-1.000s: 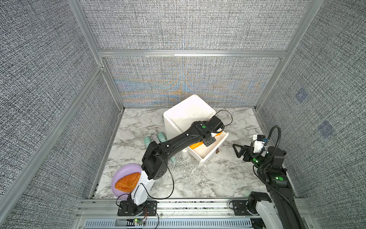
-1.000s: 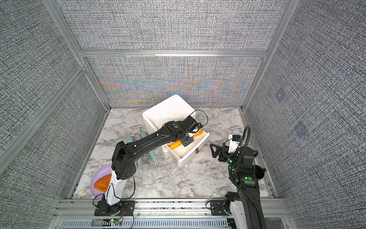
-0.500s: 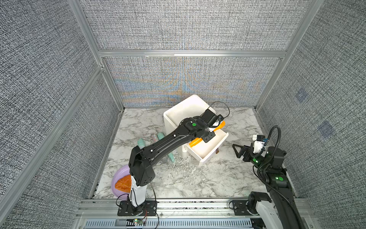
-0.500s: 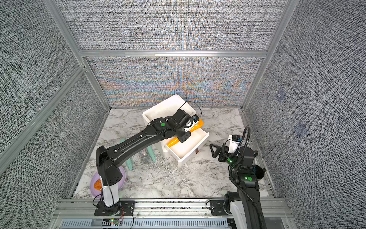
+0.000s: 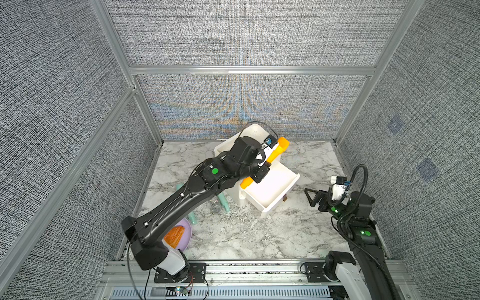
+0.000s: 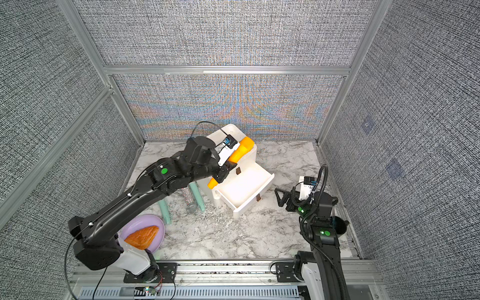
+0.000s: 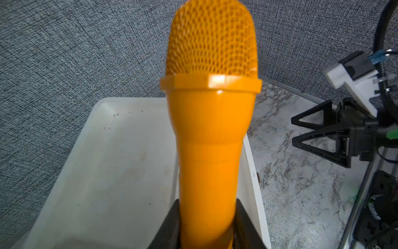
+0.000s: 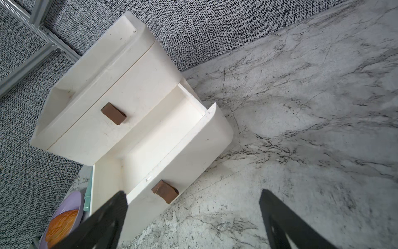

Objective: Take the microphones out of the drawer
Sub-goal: Place the microphone at the center of the board.

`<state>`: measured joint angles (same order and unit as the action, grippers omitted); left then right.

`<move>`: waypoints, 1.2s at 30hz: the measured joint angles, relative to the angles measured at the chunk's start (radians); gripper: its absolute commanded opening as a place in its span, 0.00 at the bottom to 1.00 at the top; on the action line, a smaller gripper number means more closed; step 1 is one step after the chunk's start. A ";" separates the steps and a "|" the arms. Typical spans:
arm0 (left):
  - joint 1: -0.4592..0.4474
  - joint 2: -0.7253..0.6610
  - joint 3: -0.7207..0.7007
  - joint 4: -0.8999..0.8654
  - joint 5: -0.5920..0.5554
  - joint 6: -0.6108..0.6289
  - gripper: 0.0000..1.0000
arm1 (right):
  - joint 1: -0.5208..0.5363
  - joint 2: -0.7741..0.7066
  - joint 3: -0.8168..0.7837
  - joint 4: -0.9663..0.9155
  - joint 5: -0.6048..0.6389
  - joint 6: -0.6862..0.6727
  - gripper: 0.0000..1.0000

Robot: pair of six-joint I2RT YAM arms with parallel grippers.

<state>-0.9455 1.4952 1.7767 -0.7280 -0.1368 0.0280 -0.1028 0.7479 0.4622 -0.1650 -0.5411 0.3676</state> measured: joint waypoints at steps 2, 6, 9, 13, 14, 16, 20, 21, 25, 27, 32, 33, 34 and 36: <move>0.021 -0.046 -0.008 0.000 -0.038 -0.020 0.00 | 0.000 0.000 -0.002 0.010 -0.008 0.000 0.98; 0.073 -0.144 -0.067 -0.008 -0.125 -0.074 0.00 | 0.000 0.000 -0.003 0.015 -0.017 0.000 0.98; 0.129 -0.247 -0.156 -0.024 -0.185 -0.138 0.00 | 0.000 0.006 -0.004 0.019 -0.021 0.000 0.98; 0.232 -0.399 -0.277 -0.051 -0.266 -0.238 0.00 | 0.003 0.014 -0.007 0.019 -0.029 -0.001 0.98; 0.254 -0.430 -0.298 -0.060 -0.281 -0.257 0.00 | 0.003 0.013 -0.007 0.019 -0.034 -0.003 0.98; 0.291 -0.484 -0.334 -0.080 -0.304 -0.296 0.00 | 0.003 0.014 -0.007 0.021 -0.039 -0.004 0.98; 0.336 -0.560 -0.383 -0.120 -0.338 -0.352 0.00 | 0.003 0.021 -0.009 0.025 -0.044 -0.004 0.98; 0.344 -0.570 -0.393 -0.125 -0.344 -0.361 0.00 | 0.003 0.021 -0.011 0.028 -0.045 -0.004 0.98; 0.386 -0.587 -0.431 -0.167 -0.362 -0.407 0.00 | 0.004 0.029 -0.013 0.040 -0.051 -0.004 0.98; 0.414 -0.586 -0.454 -0.182 -0.360 -0.430 0.00 | 0.005 0.029 -0.013 0.045 -0.051 -0.004 0.98; 0.488 -0.588 -0.530 -0.196 -0.314 -0.481 0.00 | 0.011 0.027 -0.016 0.052 -0.059 -0.004 0.98; 0.505 -0.588 -0.544 -0.193 -0.299 -0.486 0.00 | 0.011 0.027 -0.018 0.053 -0.059 -0.004 0.98; 0.520 -0.587 -0.560 -0.188 -0.285 -0.496 0.00 | 0.012 0.027 -0.021 0.053 -0.060 -0.004 0.98; 0.554 -0.580 -0.600 -0.177 -0.247 -0.508 0.00 | 0.013 0.027 -0.024 0.056 -0.061 -0.004 0.98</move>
<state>-0.3912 0.9150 1.1767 -0.9054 -0.3840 -0.4797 -0.0895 0.7750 0.4381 -0.1093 -0.6018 0.3637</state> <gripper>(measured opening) 0.338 0.978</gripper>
